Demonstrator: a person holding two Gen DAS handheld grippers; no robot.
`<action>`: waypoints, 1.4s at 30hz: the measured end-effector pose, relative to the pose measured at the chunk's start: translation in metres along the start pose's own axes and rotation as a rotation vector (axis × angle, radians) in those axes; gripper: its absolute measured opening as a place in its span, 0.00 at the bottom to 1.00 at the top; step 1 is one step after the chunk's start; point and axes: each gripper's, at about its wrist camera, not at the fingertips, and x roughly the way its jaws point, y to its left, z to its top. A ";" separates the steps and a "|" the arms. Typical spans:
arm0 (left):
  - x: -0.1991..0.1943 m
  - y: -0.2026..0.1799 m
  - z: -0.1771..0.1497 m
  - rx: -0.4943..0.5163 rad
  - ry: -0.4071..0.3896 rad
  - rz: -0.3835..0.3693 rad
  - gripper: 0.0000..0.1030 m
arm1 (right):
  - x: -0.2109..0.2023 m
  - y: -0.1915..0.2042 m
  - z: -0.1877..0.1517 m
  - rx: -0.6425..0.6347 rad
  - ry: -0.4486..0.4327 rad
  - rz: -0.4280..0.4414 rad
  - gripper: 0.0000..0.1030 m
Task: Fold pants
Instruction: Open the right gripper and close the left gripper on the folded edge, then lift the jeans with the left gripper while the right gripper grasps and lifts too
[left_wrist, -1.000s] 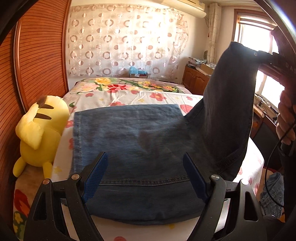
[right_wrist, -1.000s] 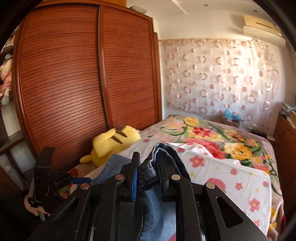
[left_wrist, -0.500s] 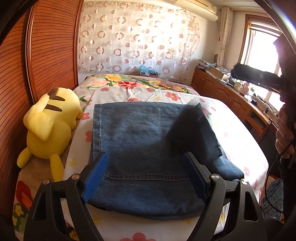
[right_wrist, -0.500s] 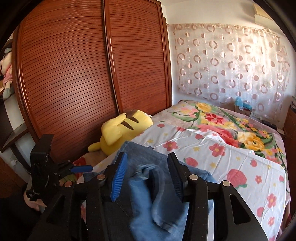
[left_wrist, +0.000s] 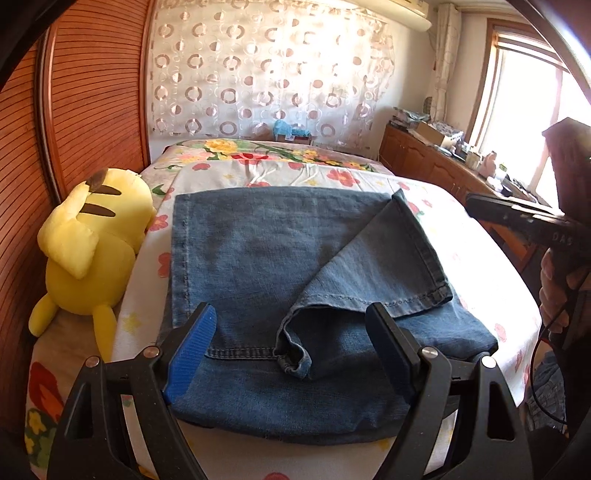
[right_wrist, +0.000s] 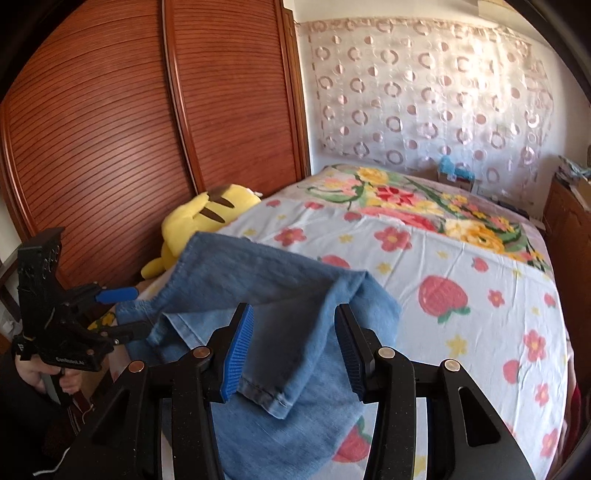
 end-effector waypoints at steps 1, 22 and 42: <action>0.002 0.000 -0.001 0.002 0.002 -0.001 0.77 | 0.001 0.004 -0.002 0.006 0.010 0.002 0.46; 0.013 -0.008 -0.008 0.067 0.030 -0.048 0.05 | 0.061 0.011 -0.013 0.064 0.183 0.130 0.15; -0.092 -0.054 0.051 0.159 -0.207 -0.166 0.04 | -0.038 0.030 0.133 -0.063 -0.199 0.038 0.09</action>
